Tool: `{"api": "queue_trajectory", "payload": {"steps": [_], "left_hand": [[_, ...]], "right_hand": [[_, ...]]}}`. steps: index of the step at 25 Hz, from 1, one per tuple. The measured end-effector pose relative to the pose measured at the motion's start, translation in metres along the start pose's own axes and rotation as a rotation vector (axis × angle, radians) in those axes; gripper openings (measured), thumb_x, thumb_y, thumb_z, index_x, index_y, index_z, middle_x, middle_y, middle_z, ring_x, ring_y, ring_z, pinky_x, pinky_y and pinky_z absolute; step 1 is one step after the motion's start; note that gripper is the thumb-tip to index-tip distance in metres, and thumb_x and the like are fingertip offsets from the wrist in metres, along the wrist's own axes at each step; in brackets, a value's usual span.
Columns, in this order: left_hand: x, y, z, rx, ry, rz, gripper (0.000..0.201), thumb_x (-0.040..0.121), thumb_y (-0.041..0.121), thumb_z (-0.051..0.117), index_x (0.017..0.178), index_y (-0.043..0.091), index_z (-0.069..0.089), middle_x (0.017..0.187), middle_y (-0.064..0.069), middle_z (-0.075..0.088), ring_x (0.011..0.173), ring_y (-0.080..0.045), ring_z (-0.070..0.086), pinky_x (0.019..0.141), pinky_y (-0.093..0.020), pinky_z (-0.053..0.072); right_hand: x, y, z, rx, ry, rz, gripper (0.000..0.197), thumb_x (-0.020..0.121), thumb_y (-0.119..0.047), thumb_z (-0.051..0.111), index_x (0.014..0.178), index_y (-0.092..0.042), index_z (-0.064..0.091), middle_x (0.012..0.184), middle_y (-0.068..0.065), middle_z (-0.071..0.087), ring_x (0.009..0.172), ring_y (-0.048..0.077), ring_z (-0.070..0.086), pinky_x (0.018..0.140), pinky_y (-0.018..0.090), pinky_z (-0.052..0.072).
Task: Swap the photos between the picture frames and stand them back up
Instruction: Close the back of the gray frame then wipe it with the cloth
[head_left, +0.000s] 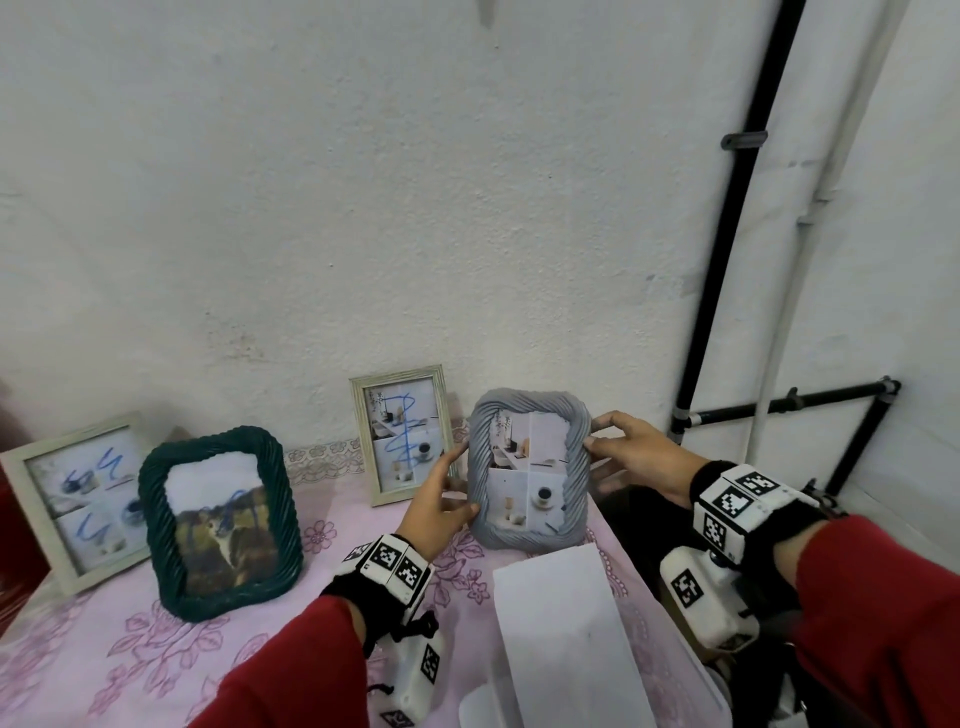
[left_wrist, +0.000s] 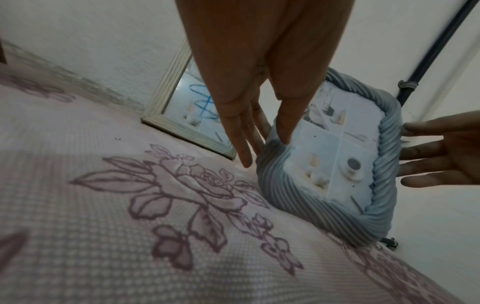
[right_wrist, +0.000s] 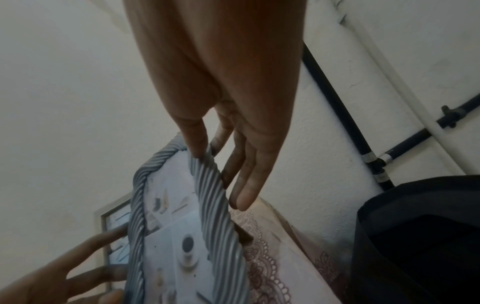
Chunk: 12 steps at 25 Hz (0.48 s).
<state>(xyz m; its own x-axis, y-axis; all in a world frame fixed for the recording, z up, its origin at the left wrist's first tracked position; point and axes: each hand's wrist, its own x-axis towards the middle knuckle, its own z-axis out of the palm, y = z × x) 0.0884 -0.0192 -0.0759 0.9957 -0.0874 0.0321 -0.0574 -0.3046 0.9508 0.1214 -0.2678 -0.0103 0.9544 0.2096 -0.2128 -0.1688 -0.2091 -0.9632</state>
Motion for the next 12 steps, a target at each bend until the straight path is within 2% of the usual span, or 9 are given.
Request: {"api": "queue_trajectory", "payload": {"steps": [3, 5, 7, 9, 12], "left_hand": [[-0.003, 0.006, -0.005, 0.025, -0.008, -0.025, 0.074, 0.085, -0.003, 0.06, 0.144, 0.025, 0.025, 0.099, -0.006, 0.051, 0.095, -0.023, 0.059, 0.079, -0.025, 0.053], [-0.005, 0.009, -0.009, 0.056, 0.014, -0.036, 0.072, 0.085, 0.001, 0.062, 0.144, 0.023, 0.025, 0.109, -0.012, 0.053, 0.102, -0.024, 0.058, 0.084, -0.026, 0.05], [-0.007, 0.012, -0.014, 0.11, 0.044, -0.025, 0.07, 0.085, 0.003, 0.063, 0.144, 0.018, 0.027, 0.114, -0.014, 0.054, 0.106, -0.022, 0.057, 0.088, -0.026, 0.045], [-0.01, 0.017, -0.021, 0.128, 0.08, -0.011, 0.065, 0.086, 0.002, 0.062, 0.142, 0.015, 0.031, 0.113, -0.012, 0.054, 0.105, -0.019, 0.055, 0.088, -0.024, 0.043], [-0.012, 0.026, -0.035, 0.152, 0.135, 0.022, 0.055, 0.087, 0.004, 0.061, 0.137, 0.012, 0.039, 0.116, -0.011, 0.055, 0.108, -0.02, 0.055, 0.089, -0.024, 0.043]], "right_hand": [[0.0, -0.004, 0.004, -0.092, 0.027, 0.003, 0.023, 0.091, -0.012, 0.057, 0.111, -0.008, 0.048, 0.099, 0.019, 0.061, 0.071, 0.023, 0.059, 0.063, 0.032, 0.05], [-0.001, -0.007, 0.004, -0.211, 0.052, -0.019, 0.038, 0.088, -0.012, 0.061, 0.122, -0.01, 0.045, 0.1, 0.015, 0.061, 0.082, 0.021, 0.059, 0.064, 0.027, 0.048], [-0.001, -0.01, 0.004, -0.295, 0.069, -0.031, 0.052, 0.085, -0.01, 0.063, 0.131, -0.012, 0.038, 0.108, 0.014, 0.058, 0.097, 0.022, 0.057, 0.072, 0.028, 0.046], [-0.001, -0.016, 0.005, -0.348, 0.134, -0.05, 0.064, 0.082, -0.007, 0.065, 0.137, -0.013, 0.034, 0.126, 0.017, 0.049, 0.116, 0.026, 0.051, 0.085, 0.029, 0.042], [-0.002, -0.032, 0.009, -0.396, 0.342, -0.244, 0.057, 0.081, -0.005, 0.063, 0.134, -0.01, 0.041, 0.134, 0.015, 0.042, 0.126, 0.026, 0.043, 0.096, 0.026, 0.035]]}}
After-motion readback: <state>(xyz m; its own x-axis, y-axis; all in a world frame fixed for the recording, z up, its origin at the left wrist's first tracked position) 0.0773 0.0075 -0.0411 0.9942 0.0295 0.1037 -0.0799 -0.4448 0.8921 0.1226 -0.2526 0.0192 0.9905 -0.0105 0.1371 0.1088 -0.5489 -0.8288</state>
